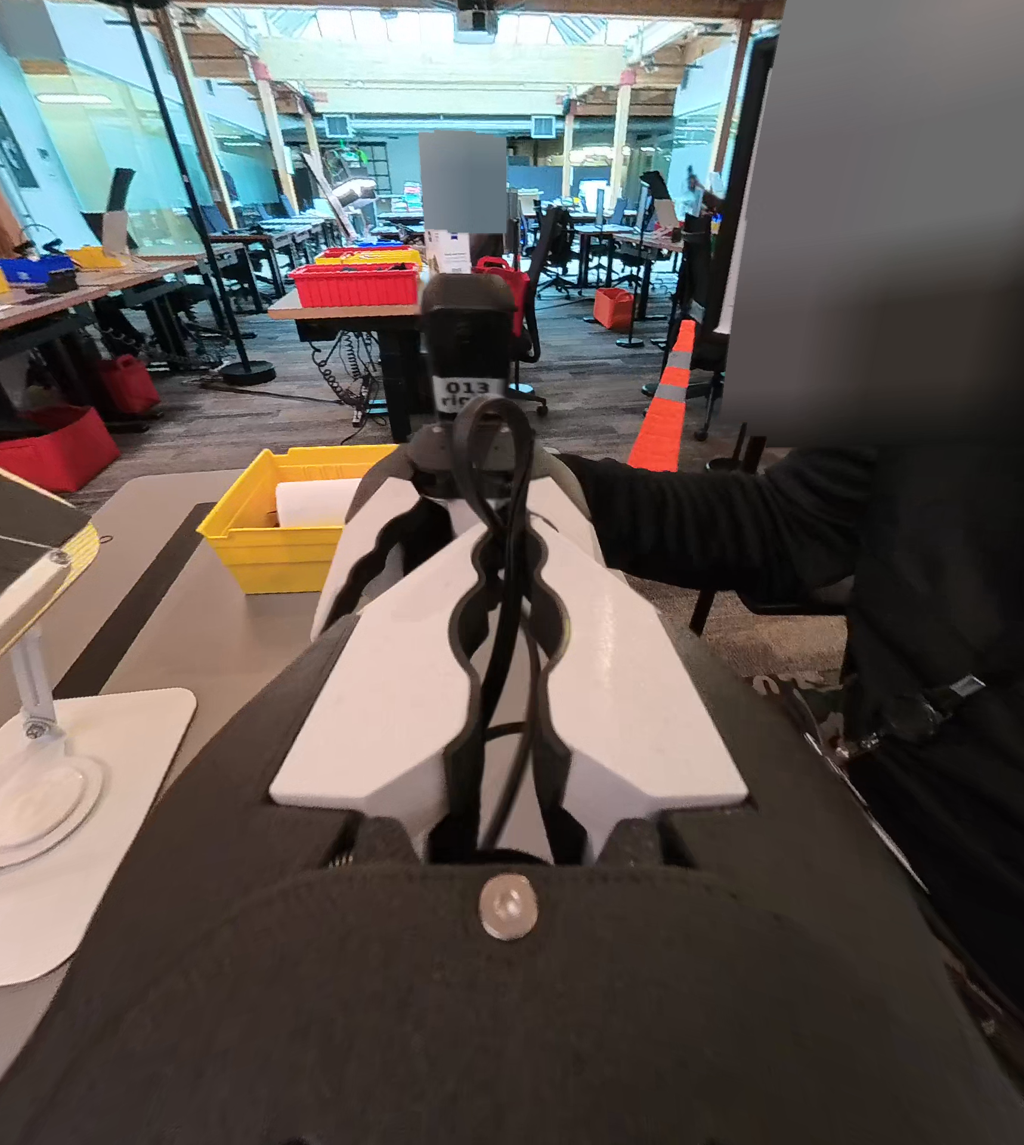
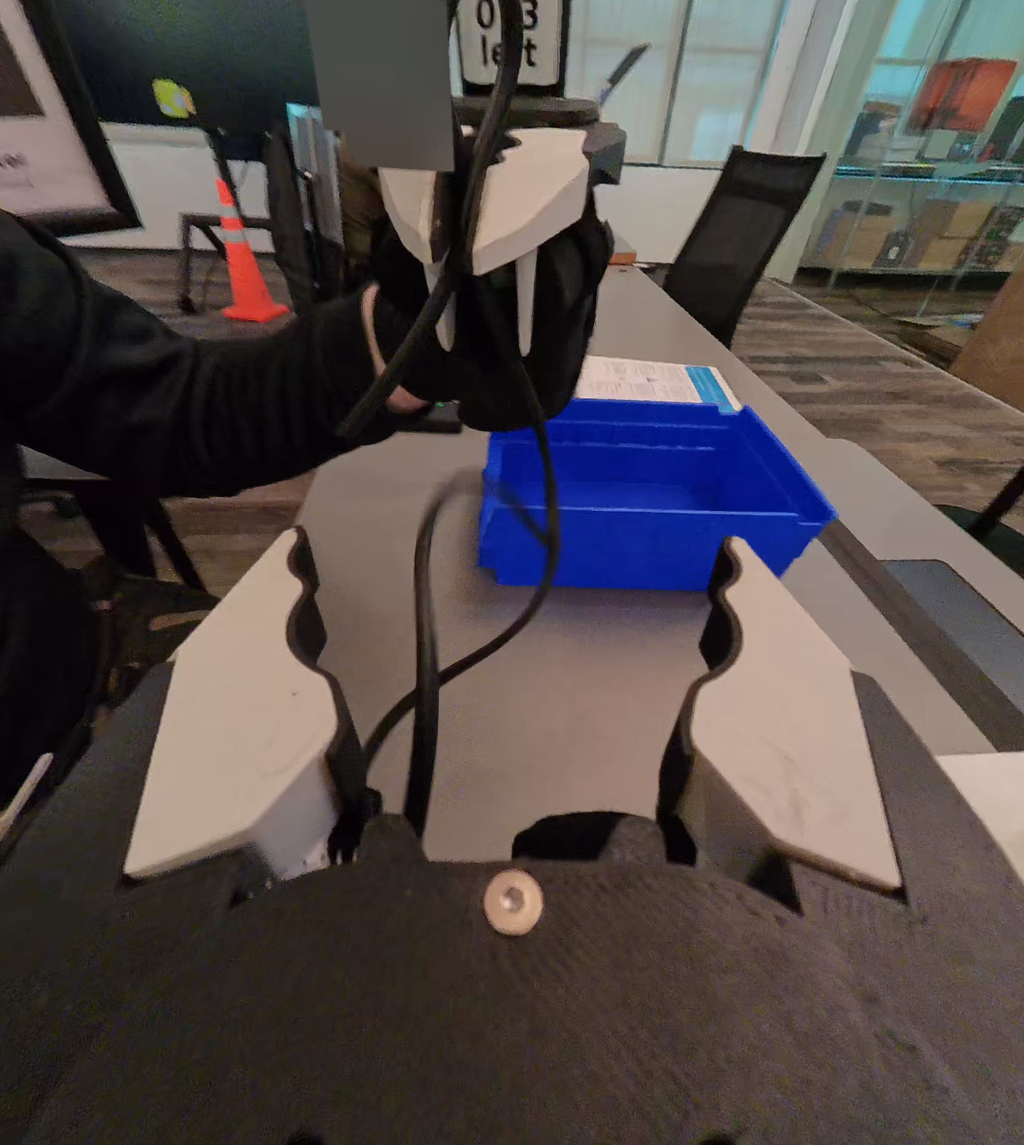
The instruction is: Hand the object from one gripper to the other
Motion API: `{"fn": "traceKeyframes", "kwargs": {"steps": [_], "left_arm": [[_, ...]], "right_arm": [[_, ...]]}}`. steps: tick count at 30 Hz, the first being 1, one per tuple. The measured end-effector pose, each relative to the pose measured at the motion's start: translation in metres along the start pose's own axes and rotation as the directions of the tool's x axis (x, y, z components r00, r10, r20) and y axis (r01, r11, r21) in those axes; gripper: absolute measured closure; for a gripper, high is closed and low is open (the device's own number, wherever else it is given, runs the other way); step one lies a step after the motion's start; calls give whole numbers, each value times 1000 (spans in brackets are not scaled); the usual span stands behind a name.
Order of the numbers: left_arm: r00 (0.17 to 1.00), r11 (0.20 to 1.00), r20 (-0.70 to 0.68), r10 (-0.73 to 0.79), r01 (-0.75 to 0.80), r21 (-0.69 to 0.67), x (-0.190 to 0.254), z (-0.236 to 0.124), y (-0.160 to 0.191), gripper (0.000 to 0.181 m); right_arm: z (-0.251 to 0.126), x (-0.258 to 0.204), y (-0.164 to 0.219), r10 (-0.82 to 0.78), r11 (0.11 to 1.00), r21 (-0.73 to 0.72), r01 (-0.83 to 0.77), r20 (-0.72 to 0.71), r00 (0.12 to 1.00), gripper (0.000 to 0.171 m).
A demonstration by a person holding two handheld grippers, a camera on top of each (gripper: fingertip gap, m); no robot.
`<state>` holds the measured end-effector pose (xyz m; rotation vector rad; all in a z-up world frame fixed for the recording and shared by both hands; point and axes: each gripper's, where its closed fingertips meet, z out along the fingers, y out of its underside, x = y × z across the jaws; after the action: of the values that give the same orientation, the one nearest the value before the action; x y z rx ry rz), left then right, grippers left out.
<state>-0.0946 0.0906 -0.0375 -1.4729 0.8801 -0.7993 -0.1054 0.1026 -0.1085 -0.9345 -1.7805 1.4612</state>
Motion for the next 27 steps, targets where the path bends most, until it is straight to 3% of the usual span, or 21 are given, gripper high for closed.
{"fn": "traceKeyframes", "kwargs": {"steps": [8,13,20,22,27], "left_arm": [[998,999,59,-29,28,16,-11,-5,-3,177],[997,998,66,-29,25,53,-10,-5,-11,178],[998,996,50,-23,18,82,-2,4,-19,178],[999,996,43,-20,16,87,1,6,-21,178],[999,994,34,-18,14,106,6,9,-25,178]], "right_arm": [[-1,1,15,-96,981,-176,86,-54,994,54],[3,0,31,-88,967,-242,77,-37,995,74],[45,3,65,-8,955,-297,-2,-33,999,101],[56,1,70,36,960,-277,-38,-15,999,106],[68,9,74,163,968,-187,-165,-27,986,139]]}}
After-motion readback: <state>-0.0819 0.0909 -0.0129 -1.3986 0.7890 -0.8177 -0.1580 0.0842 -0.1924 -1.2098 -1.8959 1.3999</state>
